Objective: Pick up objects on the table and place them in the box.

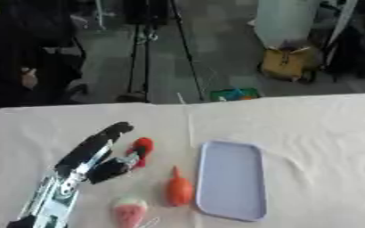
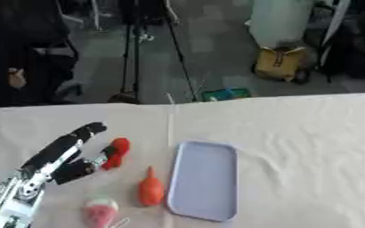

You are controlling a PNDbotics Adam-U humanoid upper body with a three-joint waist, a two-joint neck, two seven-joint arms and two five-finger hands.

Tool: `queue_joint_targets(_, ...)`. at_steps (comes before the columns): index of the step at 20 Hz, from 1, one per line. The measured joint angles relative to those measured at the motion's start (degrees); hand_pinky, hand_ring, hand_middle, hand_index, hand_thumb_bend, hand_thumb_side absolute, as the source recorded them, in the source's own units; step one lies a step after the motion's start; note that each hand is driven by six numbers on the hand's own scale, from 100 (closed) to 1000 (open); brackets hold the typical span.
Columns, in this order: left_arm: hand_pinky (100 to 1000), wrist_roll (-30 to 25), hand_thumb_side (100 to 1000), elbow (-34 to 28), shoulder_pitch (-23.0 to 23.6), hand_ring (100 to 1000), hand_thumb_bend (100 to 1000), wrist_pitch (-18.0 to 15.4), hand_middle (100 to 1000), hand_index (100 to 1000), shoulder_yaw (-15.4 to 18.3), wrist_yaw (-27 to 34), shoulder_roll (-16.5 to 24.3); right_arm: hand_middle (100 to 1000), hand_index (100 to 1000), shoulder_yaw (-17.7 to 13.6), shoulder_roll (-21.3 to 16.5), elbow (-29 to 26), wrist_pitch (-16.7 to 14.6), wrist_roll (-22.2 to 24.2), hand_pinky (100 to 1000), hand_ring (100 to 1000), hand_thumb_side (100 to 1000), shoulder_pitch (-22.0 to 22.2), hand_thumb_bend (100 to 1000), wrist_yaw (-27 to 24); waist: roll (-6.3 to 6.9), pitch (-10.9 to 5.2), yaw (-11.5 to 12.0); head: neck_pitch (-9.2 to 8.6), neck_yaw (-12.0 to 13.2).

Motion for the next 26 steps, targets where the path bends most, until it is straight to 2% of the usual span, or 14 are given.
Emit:
queue_joint_targets(6, 982, -0.02, 1000, 1.34, -0.77, 1000, 400, -0.19, 1000, 1000, 0.00, -1.07, 0.00, 756, 726, 0.01, 0.11, 0.00, -0.09, 0.30, 759, 826, 935, 0.01, 100, 0.00, -0.07, 0.32, -0.17, -0.04, 0.25)
queue_joint_targets(12, 978, 2.75, 1000, 3.74, -2.03, 1000, 368, 0.41, 1000, 1000, 0.03, -3.71, 0.04, 756, 723, 0.19, 0.30, 0.00, -0.24, 0.69, 760, 827, 938, 0.00, 100, 0.00, -0.17, 0.82, -0.74, -0.50, 0.74)
queue_joint_targets(19, 984, 6.76, 1000, 5.82, -2.87, 1000, 359, 1.09, 1000, 1000, 0.31, -7.16, 0.05, 755, 721, 0.36, 0.61, 0.00, -0.59, 1.10, 761, 827, 940, -0.01, 100, 0.00, -0.46, 1.16, -0.83, -0.77, 1.20)
queue_joint_targets(26, 1000, 7.63, 1000, 7.46, -3.55, 1000, 370, 1.86, 1000, 1000, 0.43, -10.37, 0.12, 753, 719, 0.38, 0.63, 0.00, -0.70, 1.43, 761, 827, 942, -0.02, 100, -0.05, -0.46, 1.31, -1.12, -0.95, 1.44)
